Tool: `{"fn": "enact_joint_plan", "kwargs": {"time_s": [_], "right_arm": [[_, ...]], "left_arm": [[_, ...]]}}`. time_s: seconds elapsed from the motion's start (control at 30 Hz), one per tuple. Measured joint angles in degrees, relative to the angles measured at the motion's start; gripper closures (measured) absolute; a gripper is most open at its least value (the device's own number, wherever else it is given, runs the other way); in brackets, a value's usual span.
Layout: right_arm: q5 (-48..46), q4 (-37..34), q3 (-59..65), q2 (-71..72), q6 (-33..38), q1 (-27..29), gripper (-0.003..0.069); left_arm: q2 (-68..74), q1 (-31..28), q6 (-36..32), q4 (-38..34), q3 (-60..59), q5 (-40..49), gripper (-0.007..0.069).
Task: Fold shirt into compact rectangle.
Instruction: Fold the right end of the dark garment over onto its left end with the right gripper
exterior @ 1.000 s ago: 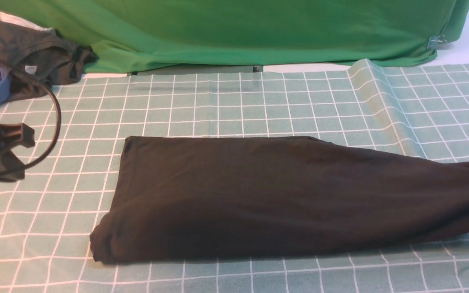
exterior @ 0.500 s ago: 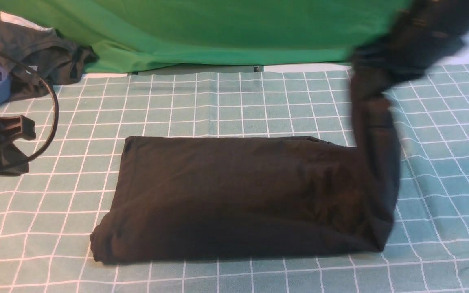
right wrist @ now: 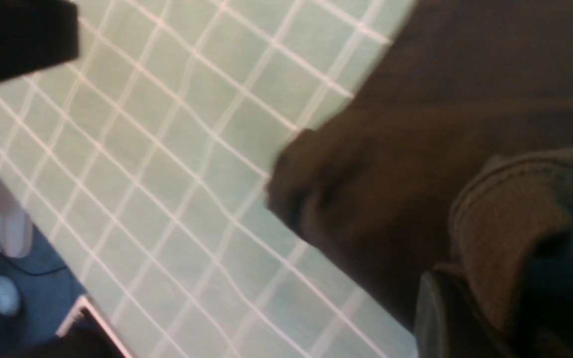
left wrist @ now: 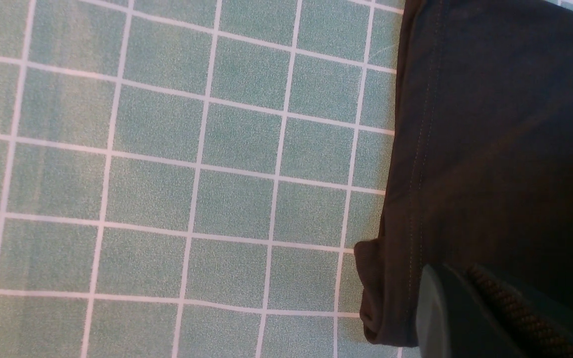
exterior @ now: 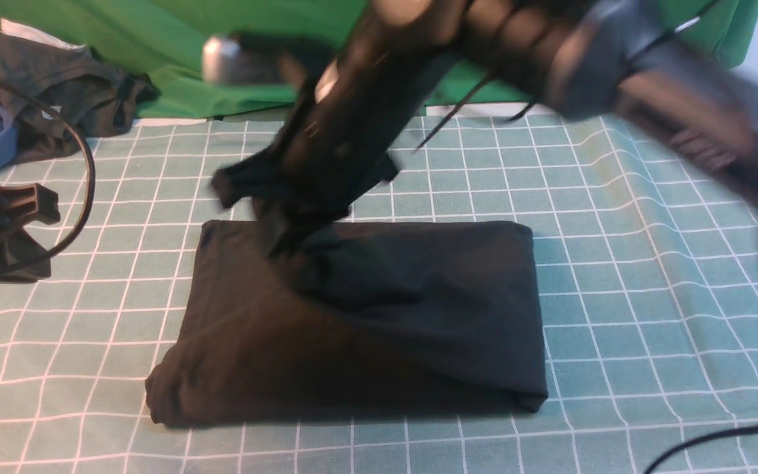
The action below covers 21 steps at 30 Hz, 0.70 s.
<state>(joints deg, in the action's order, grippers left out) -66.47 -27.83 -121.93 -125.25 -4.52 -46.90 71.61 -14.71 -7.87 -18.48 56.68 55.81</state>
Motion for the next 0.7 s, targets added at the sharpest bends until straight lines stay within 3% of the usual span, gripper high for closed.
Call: {"fn": "enact_joint_plan", "kwargs": {"time_s": [0.1,0.17,0.33,0.43,0.47,0.53,0.6,0.67,0.7], "right_arm": [[4.85,-2.83,-0.79,-3.78,-0.16,-1.89,0.06],[7.34,-4.14,-0.84,-5.87,-0.16,-2.95,0.0543],[10.27,-7.7,-0.84,-9.38,1.19,-4.59,0.0251],[7.37,-8.03,-1.75,-9.41,6.82,-4.45,0.0117],[6.14,-8.03,-2.46,-9.19,8.04,-4.09,0.0106],[0.74,-7.0,-4.8,-8.28,9.75,-2.4,0.0116],[-1.52,-3.8,-5.96,-5.94,10.23,-0.41,0.0186],[-2.05,0.06,-6.12,-3.79,10.57,1.07,0.0284],[-2.4,5.3,-6.24,0.0,10.74,3.38,0.0432]], "left_arm": [[0.0,0.0,0.0,-0.05,0.0,0.0,0.0617],[0.0,0.0,0.0,-0.05,0.0,0.0,0.0617],[0.0,0.0,0.0,-0.03,0.0,-0.02,0.0617],[0.0,0.0,0.0,0.27,0.0,0.03,0.0617],[0.0,0.0,0.0,0.46,0.0,0.1,0.0617],[0.0,0.0,0.0,0.59,0.0,0.1,0.0617],[0.0,0.0,-0.14,0.37,0.0,0.1,0.0617],[0.0,0.0,-0.5,-0.08,0.0,0.33,0.0617],[0.0,-0.06,-1.94,-1.5,0.0,0.72,0.0617]]}}
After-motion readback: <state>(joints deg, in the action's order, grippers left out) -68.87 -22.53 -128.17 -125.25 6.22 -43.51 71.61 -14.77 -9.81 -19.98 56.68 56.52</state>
